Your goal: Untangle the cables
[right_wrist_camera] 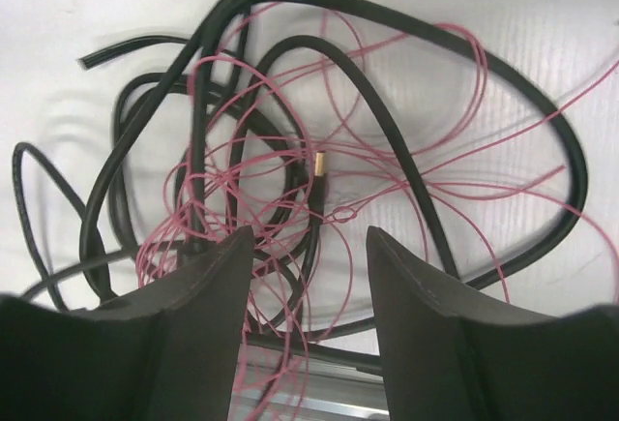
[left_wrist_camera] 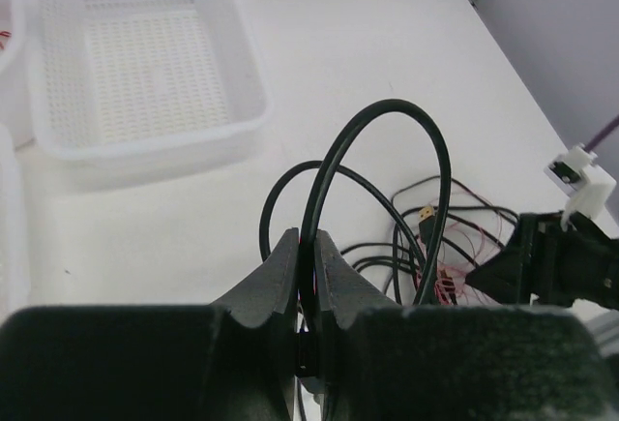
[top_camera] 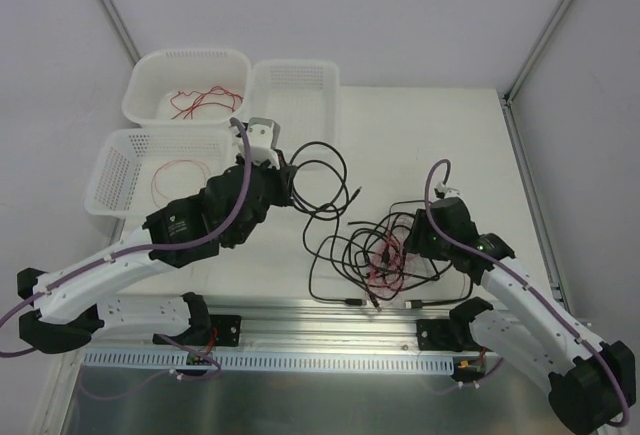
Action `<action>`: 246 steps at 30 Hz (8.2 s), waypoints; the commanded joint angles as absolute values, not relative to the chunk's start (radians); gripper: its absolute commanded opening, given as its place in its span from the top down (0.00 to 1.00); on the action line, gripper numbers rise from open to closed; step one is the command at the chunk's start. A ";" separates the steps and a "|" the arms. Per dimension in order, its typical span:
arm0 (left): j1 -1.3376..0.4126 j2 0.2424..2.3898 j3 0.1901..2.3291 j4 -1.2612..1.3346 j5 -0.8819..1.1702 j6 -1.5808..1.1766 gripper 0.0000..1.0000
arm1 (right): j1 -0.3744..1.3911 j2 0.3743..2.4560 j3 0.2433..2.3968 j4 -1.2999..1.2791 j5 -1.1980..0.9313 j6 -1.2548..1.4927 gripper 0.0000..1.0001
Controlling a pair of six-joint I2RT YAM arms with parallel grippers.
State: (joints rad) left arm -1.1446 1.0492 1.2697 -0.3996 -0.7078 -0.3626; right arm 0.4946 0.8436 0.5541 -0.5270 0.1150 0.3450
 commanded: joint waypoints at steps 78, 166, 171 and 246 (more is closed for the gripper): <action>-0.770 0.966 1.097 -0.627 -0.412 -0.548 1.00 | 0.928 0.606 1.086 -1.059 0.758 0.189 0.72; -0.813 1.198 0.958 -0.750 -0.427 -0.710 1.00 | -0.155 0.899 1.356 -0.441 -0.635 0.306 0.99; -0.887 1.241 1.067 -0.709 -0.417 -0.687 1.00 | -0.121 0.923 1.354 -0.543 -0.571 0.223 0.99; -0.388 1.741 2.034 -0.583 -0.321 -0.385 1.00 | 0.090 0.672 0.853 -0.839 -0.373 0.112 0.00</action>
State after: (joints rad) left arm -0.4145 1.6737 1.9430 -0.6064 -0.3199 -0.4141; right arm 0.0757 0.6975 0.8097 -0.8062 -0.3710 0.1318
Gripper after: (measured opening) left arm 0.055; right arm 0.994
